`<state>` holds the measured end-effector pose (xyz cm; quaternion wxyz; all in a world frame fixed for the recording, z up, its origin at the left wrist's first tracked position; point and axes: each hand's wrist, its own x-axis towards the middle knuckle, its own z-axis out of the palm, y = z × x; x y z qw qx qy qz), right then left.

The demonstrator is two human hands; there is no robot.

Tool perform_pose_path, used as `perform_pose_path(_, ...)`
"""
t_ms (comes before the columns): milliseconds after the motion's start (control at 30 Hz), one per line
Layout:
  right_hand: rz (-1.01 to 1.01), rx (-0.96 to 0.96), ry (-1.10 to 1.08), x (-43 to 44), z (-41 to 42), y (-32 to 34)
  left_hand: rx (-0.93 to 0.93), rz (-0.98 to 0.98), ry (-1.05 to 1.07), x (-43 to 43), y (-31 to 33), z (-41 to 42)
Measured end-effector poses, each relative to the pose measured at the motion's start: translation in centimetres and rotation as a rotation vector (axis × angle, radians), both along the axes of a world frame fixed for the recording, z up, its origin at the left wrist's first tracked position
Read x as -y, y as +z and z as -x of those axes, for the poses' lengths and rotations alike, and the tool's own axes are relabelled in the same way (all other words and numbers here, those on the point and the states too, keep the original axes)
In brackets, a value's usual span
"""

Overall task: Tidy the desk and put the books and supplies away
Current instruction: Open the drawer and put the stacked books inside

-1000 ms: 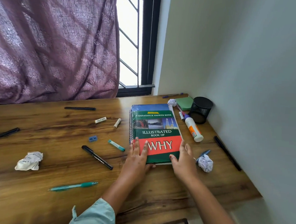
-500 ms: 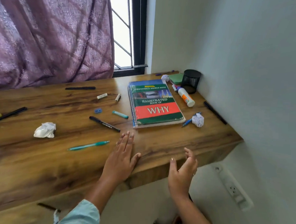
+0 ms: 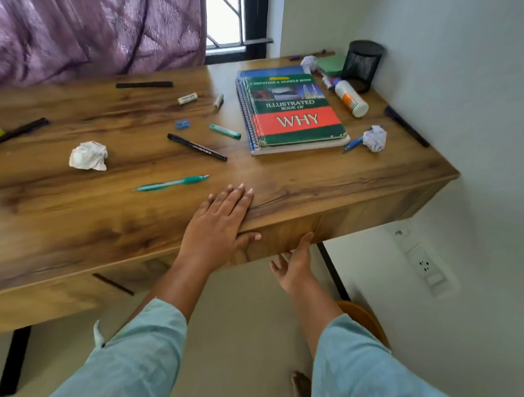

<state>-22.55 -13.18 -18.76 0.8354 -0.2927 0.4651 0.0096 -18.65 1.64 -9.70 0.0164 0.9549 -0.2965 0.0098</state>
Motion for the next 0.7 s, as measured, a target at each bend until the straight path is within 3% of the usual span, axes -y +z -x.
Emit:
perform_pose_path(333, -0.216, 0.17, -0.058, 0.0, 0.7, -1.5, 0.023, -0.021, 0.006, 0.0, -0.6, -0.2)
perform_pose_path(700, -0.239, 0.145, 0.026, 1.4, 0.9, -2.2, 0.001, 0.018, 0.045, 0.3, -0.4, -0.3)
